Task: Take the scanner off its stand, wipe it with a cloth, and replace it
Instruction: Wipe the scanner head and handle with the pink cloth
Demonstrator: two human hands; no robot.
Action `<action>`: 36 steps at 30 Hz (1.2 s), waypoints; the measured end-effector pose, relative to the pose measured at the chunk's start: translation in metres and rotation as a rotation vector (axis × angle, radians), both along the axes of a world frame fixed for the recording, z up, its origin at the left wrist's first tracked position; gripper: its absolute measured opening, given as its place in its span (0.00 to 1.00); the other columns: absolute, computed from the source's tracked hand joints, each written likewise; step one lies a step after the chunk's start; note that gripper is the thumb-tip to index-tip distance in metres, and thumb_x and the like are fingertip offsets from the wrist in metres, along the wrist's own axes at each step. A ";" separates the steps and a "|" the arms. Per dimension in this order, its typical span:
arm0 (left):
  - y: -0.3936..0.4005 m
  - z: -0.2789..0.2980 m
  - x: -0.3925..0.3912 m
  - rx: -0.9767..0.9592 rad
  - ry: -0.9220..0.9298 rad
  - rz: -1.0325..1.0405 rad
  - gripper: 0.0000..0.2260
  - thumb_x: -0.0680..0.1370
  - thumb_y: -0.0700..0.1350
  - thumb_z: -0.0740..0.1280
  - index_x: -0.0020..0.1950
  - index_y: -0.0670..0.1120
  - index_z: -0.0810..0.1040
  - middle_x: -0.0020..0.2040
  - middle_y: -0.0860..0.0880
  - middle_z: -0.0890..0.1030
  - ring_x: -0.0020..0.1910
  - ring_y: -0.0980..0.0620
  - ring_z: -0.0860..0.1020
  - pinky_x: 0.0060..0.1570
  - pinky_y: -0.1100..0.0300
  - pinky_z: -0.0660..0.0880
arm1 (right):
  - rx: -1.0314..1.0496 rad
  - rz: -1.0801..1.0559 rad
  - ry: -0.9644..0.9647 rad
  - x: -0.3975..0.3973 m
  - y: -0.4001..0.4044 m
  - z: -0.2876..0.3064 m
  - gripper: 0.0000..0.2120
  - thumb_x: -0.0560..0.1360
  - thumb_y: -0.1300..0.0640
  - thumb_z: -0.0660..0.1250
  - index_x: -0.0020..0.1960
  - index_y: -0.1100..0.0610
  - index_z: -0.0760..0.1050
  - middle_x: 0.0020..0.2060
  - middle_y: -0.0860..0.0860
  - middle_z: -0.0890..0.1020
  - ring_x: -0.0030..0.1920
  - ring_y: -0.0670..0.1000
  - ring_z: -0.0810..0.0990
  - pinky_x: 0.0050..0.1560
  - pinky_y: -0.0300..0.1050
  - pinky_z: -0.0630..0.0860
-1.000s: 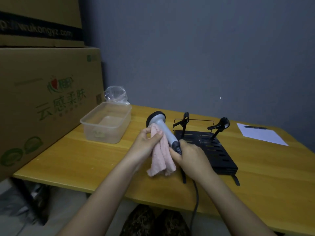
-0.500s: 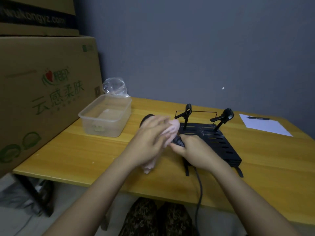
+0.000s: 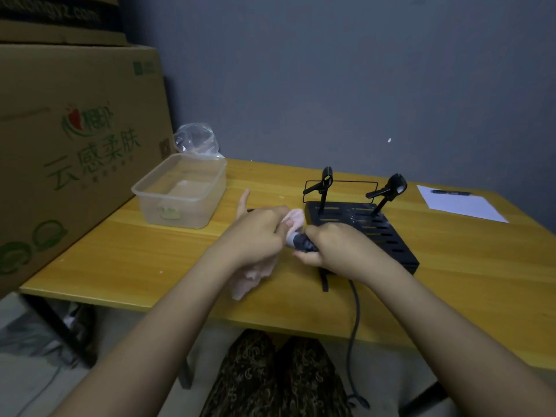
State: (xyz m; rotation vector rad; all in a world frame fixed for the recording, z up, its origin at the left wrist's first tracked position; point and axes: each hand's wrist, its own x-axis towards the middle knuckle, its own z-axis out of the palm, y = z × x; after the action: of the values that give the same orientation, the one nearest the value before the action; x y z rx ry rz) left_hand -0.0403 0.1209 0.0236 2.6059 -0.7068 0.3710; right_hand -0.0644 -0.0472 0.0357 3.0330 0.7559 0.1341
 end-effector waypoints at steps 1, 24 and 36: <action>-0.002 -0.005 -0.004 -0.069 -0.065 -0.035 0.10 0.81 0.47 0.53 0.46 0.48 0.72 0.37 0.53 0.78 0.52 0.50 0.78 0.72 0.51 0.35 | 0.072 -0.010 -0.024 0.001 -0.003 -0.002 0.16 0.77 0.42 0.60 0.42 0.55 0.66 0.31 0.50 0.74 0.34 0.52 0.74 0.32 0.46 0.68; -0.005 -0.027 -0.006 -0.047 -0.560 0.204 0.23 0.73 0.41 0.67 0.68 0.46 0.74 0.70 0.49 0.74 0.74 0.49 0.62 0.71 0.40 0.44 | 1.004 -0.070 0.182 -0.006 -0.003 -0.025 0.19 0.80 0.48 0.59 0.35 0.58 0.68 0.21 0.49 0.72 0.25 0.46 0.69 0.34 0.41 0.67; -0.012 -0.053 -0.020 -0.205 -0.402 -0.060 0.22 0.79 0.45 0.52 0.73 0.48 0.66 0.74 0.53 0.62 0.76 0.51 0.53 0.71 0.48 0.42 | 1.370 -0.124 0.396 -0.006 -0.003 -0.029 0.22 0.80 0.45 0.55 0.37 0.58 0.75 0.21 0.50 0.69 0.26 0.48 0.67 0.34 0.42 0.65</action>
State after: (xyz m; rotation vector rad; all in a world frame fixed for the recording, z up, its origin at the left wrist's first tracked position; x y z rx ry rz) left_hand -0.0598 0.1092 -0.0294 2.3317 -0.8236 0.9148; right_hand -0.0706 -0.0497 0.0064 4.5038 0.6047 0.0471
